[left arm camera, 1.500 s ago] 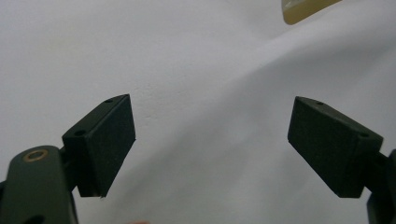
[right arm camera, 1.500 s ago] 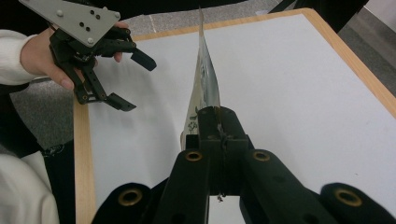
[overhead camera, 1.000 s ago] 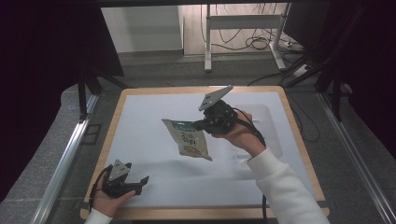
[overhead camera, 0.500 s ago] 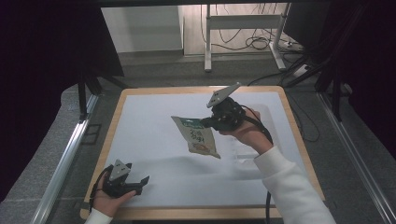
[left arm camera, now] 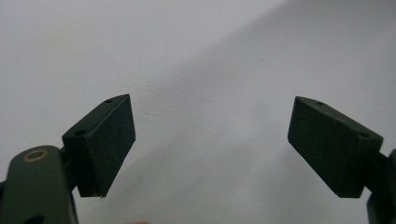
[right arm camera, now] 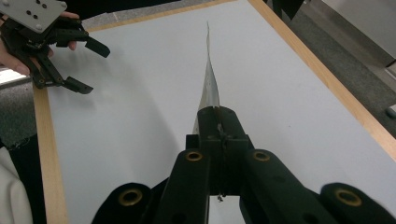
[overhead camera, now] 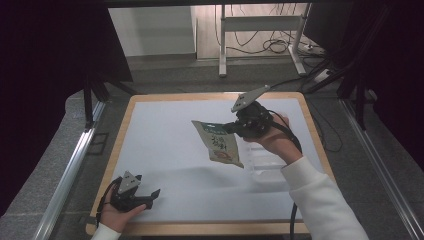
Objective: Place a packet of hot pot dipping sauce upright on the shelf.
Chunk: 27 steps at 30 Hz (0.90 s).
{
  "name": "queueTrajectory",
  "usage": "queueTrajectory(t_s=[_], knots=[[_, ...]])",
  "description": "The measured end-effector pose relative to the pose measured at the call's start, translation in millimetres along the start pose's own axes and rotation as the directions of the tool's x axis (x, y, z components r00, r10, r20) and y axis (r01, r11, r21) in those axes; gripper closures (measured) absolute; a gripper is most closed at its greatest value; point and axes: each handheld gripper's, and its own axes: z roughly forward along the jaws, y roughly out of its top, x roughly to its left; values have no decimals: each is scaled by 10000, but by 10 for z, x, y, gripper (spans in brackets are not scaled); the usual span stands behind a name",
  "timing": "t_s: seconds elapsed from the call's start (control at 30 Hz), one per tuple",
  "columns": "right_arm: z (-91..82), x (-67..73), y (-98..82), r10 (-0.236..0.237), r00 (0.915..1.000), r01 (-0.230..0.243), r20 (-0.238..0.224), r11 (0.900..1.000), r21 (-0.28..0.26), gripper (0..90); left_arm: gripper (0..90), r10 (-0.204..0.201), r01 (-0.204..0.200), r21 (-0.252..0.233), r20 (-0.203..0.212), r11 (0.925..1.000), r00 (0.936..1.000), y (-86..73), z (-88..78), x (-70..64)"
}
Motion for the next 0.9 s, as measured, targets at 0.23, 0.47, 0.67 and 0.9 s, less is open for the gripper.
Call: queueTrajectory(t_s=[0.23,0.47,0.67,0.9], knots=[[-90,-31,-18,-39,9999,40,132,10000,-90,898,150,14,-14,32,-10,10000,10000,-1,6,-3],[-183,-91,-26,30,9995,-24,315,9998,-199,897,150,12,-11,42,-7,10000,10000,-3,11,-5],[-223,-147,-57,130,9987,-118,501,9997,-236,897,150,17,-17,46,-9,10000,10000,-4,12,-6],[-275,-223,-112,256,9978,-238,609,9993,-301,897,150,28,-28,89,-11,10000,10000,-5,16,-6]])
